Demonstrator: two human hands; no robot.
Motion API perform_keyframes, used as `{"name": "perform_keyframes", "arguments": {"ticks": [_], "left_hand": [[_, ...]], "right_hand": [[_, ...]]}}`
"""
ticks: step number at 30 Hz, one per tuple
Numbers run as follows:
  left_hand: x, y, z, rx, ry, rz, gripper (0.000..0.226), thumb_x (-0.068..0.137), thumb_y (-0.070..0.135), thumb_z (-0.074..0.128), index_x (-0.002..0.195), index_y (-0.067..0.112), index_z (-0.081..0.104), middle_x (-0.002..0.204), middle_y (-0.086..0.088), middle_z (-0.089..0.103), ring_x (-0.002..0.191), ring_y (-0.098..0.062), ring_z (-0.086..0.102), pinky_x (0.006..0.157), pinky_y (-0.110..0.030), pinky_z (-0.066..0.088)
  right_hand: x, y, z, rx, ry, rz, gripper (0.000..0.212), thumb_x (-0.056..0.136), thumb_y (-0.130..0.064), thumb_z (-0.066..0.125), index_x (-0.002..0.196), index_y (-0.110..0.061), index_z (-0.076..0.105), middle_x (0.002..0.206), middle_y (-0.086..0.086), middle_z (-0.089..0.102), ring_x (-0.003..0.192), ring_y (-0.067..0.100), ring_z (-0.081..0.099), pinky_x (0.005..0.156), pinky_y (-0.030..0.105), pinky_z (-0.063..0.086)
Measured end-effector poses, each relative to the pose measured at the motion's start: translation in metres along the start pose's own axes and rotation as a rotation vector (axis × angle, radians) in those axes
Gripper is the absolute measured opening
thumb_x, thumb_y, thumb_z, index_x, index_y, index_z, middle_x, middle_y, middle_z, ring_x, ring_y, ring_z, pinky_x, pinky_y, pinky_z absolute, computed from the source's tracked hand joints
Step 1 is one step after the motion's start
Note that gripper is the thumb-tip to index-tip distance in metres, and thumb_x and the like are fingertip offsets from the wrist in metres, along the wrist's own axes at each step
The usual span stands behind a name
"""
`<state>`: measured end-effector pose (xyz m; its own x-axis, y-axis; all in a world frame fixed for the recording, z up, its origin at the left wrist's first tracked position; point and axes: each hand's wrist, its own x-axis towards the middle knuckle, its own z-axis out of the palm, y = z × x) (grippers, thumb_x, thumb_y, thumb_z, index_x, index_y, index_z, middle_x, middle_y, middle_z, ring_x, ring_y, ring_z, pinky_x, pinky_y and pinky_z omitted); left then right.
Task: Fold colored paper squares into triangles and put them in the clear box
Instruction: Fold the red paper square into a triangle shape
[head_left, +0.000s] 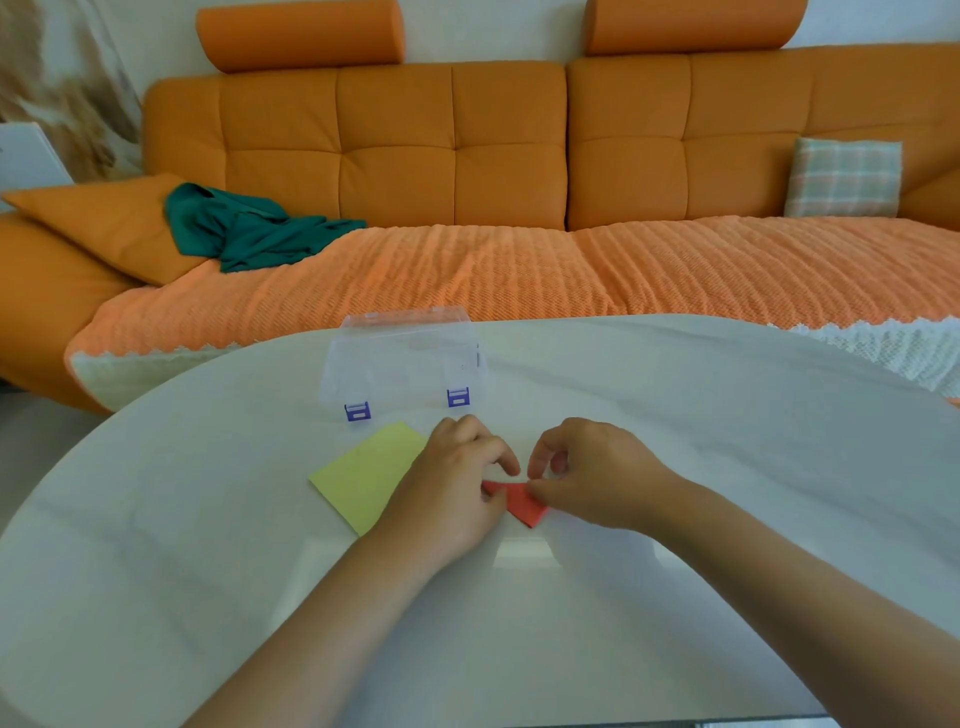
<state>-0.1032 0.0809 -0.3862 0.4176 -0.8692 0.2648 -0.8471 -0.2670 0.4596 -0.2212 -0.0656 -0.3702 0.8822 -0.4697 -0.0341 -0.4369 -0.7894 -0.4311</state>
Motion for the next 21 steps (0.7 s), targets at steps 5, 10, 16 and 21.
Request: {"name": "perform_keyframes", "arguments": {"ticks": [5, 10, 16, 21], "left_hand": [[-0.006, 0.001, 0.002, -0.042, -0.097, 0.177, 0.036, 0.086, -0.007, 0.054, 0.097, 0.019, 0.077, 0.094, 0.005, 0.066, 0.092, -0.013, 0.054, 0.081, -0.029, 0.045], [-0.013, 0.003, 0.000, 0.064, -0.112, 0.243, 0.038, 0.086, 0.000, 0.051, 0.108, 0.024, 0.071, 0.096, 0.008, 0.060, 0.089, -0.015, 0.049, 0.077, -0.034, 0.046], [-0.025, 0.011, 0.001, 0.130, -0.113, 0.279, 0.040, 0.089, 0.014, 0.047, 0.120, 0.031, 0.064, 0.097, 0.009, 0.051, 0.092, -0.015, 0.045, 0.079, -0.028, 0.043], [-0.029, 0.014, 0.002, 0.146, -0.133, 0.256, 0.043, 0.091, 0.022, 0.044, 0.129, 0.034, 0.059, 0.101, 0.008, 0.047, 0.098, -0.015, 0.042, 0.084, -0.029, 0.042]], "right_hand": [[0.000, -0.001, 0.002, 0.061, 0.006, 0.037, 0.002, 0.077, -0.042, 0.068, 0.077, -0.039, 0.069, 0.084, -0.015, 0.059, 0.080, 0.005, 0.058, 0.069, 0.022, 0.047], [-0.003, 0.001, 0.002, 0.112, -0.003, 0.042, 0.002, 0.078, -0.038, 0.070, 0.078, -0.037, 0.072, 0.085, -0.013, 0.061, 0.079, 0.006, 0.059, 0.071, 0.026, 0.053], [-0.007, 0.013, -0.008, 0.204, -0.054, 0.033, 0.007, 0.078, -0.036, 0.076, 0.071, -0.039, 0.074, 0.080, -0.012, 0.068, 0.069, 0.004, 0.059, 0.063, 0.019, 0.050], [-0.005, 0.015, -0.012, 0.216, -0.091, 0.039, 0.007, 0.077, -0.033, 0.079, 0.075, -0.038, 0.076, 0.080, -0.009, 0.071, 0.064, 0.002, 0.057, 0.062, 0.021, 0.052]]}}
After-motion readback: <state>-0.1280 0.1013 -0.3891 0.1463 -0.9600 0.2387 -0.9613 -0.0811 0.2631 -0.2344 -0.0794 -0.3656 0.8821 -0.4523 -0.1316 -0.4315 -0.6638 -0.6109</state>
